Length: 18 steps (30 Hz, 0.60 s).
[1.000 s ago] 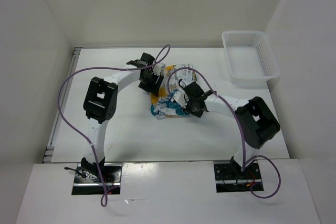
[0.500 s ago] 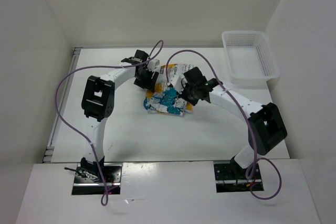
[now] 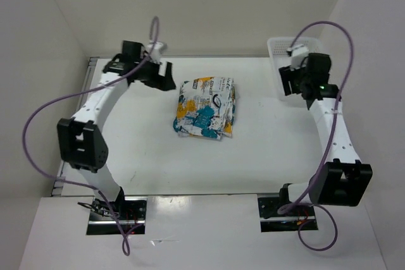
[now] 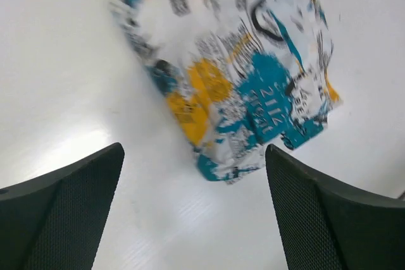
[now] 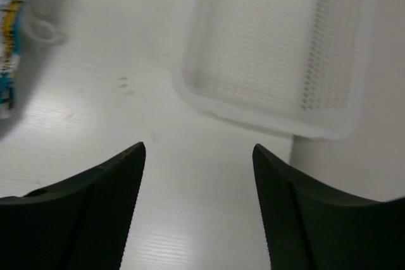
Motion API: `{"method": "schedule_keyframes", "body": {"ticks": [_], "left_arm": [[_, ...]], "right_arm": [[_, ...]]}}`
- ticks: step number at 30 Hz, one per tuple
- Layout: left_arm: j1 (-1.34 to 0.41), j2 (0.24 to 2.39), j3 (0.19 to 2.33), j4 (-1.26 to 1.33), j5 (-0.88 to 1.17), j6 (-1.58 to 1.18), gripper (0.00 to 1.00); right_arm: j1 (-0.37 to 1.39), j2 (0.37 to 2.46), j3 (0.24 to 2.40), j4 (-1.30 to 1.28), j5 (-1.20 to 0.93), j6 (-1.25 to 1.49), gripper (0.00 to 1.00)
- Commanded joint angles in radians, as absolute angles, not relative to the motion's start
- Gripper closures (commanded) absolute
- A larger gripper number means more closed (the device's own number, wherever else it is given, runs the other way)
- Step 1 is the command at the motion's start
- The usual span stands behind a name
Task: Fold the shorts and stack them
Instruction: Fold the shorts
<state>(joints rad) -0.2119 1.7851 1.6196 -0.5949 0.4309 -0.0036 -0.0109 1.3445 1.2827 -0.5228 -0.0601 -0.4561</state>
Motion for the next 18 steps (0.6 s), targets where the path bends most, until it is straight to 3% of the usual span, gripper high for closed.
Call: {"method": "schedule_keyframes", "body": {"ticks": [1,6,12,18], "left_arm": [[-0.019,1.658,1.582,-0.528,0.488,0.000,0.00],[0.204,1.536,1.485,-0.494,0.385,0.000,0.00],[0.322,1.447,1.353,-0.445,0.319,0.000,0.00],[0.351,1.413,1.319,-0.436,0.368,0.000,0.00]], "right_arm": [[-0.179,1.269,1.256,-0.511,-0.110,-0.342,0.24],[-0.207,1.117,1.112,-0.492,-0.110,-0.266,0.00],[-0.216,1.055,1.046,-0.549,-0.110,-0.204,0.00],[-0.130,1.023,1.034,-0.560,0.153,-0.110,0.00]]}}
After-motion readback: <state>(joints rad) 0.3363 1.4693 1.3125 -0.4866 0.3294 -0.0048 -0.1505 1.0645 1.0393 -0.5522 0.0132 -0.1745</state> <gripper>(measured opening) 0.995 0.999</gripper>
